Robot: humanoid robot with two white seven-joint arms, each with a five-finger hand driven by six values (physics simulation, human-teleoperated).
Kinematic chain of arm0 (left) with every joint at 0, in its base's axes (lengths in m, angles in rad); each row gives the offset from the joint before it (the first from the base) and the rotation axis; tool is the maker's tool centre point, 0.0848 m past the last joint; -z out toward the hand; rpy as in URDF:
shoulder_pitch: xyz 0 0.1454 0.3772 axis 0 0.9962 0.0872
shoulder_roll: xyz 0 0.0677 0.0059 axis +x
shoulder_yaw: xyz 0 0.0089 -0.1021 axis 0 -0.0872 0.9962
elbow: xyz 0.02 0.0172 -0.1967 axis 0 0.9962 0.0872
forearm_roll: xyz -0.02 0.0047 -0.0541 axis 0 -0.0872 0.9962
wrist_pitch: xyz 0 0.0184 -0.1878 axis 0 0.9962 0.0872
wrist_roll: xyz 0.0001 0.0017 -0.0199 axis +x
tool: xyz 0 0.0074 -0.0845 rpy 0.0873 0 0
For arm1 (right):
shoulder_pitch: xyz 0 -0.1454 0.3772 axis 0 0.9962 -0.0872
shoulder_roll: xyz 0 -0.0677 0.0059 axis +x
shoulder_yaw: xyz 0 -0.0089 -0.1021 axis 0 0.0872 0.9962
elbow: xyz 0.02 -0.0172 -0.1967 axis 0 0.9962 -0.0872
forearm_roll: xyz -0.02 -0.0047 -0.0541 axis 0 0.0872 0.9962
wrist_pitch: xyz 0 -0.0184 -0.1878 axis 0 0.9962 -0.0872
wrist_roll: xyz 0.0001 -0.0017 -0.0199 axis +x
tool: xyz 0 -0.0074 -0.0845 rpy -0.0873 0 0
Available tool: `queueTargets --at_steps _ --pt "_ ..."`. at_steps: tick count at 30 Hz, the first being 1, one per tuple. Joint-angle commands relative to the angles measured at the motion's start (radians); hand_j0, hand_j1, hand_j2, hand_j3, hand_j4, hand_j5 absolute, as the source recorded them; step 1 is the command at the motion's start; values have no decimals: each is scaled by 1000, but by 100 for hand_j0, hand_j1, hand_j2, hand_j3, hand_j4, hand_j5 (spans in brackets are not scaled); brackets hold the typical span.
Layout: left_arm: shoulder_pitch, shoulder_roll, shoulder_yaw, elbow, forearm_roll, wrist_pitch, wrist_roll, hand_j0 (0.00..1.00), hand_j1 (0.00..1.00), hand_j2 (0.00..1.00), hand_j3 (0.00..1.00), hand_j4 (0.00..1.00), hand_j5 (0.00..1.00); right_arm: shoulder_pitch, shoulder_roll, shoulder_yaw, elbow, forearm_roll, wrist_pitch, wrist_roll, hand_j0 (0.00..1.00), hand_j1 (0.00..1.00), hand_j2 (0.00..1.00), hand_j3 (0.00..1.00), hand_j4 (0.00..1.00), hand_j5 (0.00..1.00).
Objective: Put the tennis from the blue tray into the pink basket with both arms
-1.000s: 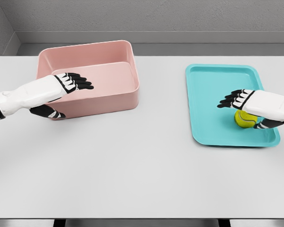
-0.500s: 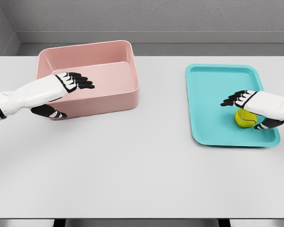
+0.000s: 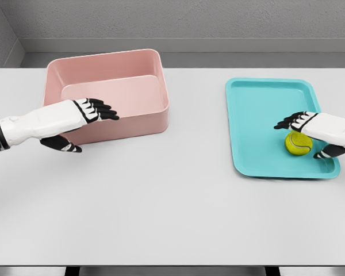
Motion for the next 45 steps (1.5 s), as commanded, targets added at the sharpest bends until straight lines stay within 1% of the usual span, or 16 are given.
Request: queueTargets --at_steps 1,4,5,7,9,10,11,13,18,21,27,35,36,37,38,45 --pt "0 5 5 -21 7 1 -3 100 100 100 100 100 100 -2 10 -3 1 -6 1 -2 100 100 100 100 100 100" --pt "0 17 25 -23 8 1 -4 100 100 100 100 100 100 -5 19 -1 6 -6 1 6 100 100 100 100 100 100" --pt "0 34 27 -32 8 1 -3 100 100 100 100 100 100 -3 22 0 8 -5 1 7 100 100 100 100 100 100" --pt "0 34 31 -44 7 1 -3 100 100 100 100 100 100 0 22 0 11 -3 1 7 100 100 100 100 100 100" --pt "48 34 83 -72 4 1 -4 100 100 100 100 100 100 0 22 -1 11 -3 1 7 100 100 100 100 100 100" --pt "69 34 99 -81 4 1 -4 100 100 100 100 100 100 0 22 0 11 -3 1 7 100 100 100 100 100 100" --pt "74 34 102 -90 4 1 -4 100 100 100 100 100 100 2 22 0 14 -5 1 7 100 100 100 100 100 100" --pt "75 34 100 -101 4 1 -6 100 100 100 100 100 100 5 24 0 32 -3 1 9 100 100 100 100 100 100" --pt "87 32 102 -126 5 1 -6 100 100 100 100 100 100 5 36 2 34 -2 1 12 100 100 100 100 100 100" --pt "103 32 100 -130 5 1 -6 100 100 100 100 100 100 2 38 2 49 0 1 12 100 100 100 100 100 100" --pt "176 35 94 -144 7 1 -6 100 100 100 100 100 100 -3 58 0 61 3 1 24 100 100 100 100 100 100" --pt "179 43 87 -144 8 1 -6 100 100 100 100 100 100 -3 58 -1 66 1 1 24 100 100 100 100 100 100" --pt "184 40 85 -146 8 1 -6 100 100 100 100 100 100 -5 58 -1 81 3 1 26 100 100 100 100 100 100" --pt "207 37 94 -149 13 1 -6 100 100 100 100 100 100 -5 59 0 84 3 1 27 100 100 100 100 100 100" --pt "212 35 96 -155 13 1 -6 100 100 100 100 100 100 -5 73 0 90 3 1 27 100 100 100 100 100 100" --pt "212 35 97 -161 14 1 -9 100 100 100 100 100 100 -6 90 0 100 5 1 29 100 100 100 100 100 100"
